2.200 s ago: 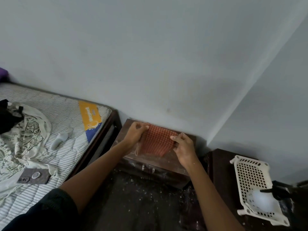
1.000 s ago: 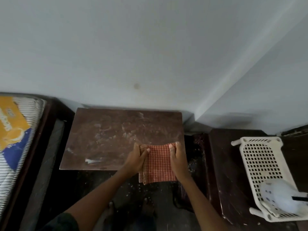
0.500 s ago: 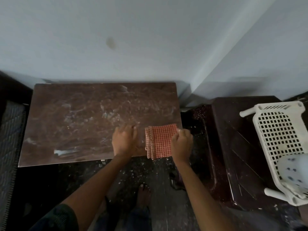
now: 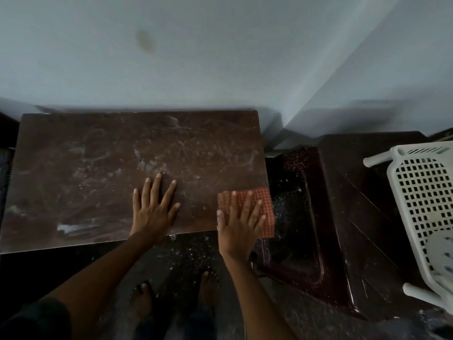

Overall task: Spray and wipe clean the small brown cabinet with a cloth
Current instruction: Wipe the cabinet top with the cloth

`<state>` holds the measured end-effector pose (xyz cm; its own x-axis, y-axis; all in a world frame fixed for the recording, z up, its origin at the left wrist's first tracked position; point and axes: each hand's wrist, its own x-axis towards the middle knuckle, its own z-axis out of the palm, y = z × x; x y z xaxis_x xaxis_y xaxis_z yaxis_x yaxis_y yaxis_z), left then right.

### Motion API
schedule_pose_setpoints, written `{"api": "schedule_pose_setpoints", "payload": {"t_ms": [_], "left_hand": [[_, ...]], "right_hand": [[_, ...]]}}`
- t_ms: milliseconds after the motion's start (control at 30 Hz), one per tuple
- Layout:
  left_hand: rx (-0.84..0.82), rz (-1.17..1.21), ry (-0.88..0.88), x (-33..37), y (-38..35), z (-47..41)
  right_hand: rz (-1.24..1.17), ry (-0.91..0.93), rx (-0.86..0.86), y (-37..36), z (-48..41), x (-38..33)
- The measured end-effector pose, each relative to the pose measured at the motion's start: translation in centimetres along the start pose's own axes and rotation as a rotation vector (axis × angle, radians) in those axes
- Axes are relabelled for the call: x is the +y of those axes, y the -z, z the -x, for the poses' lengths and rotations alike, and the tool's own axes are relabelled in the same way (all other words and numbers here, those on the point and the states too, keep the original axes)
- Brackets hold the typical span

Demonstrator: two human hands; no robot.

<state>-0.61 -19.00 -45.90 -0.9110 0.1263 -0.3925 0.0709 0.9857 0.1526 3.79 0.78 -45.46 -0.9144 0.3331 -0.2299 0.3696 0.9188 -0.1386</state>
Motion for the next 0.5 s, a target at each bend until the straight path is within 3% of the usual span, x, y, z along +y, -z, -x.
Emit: {"api": "schedule_pose_setpoints", "payload": {"t_ms": [267,500], "left_hand": [[-0.22,0.046,-0.016,-0.3,1.0,-0.9],[-0.33,0.067,-0.026,-0.4,2.1,-1.2]], "right_hand": [[-0.061,-0.15,-0.003,0.3,-3.8,0.9],[-0.034,0.064,-0.025,0.3,-3.2,-4.9]]}}
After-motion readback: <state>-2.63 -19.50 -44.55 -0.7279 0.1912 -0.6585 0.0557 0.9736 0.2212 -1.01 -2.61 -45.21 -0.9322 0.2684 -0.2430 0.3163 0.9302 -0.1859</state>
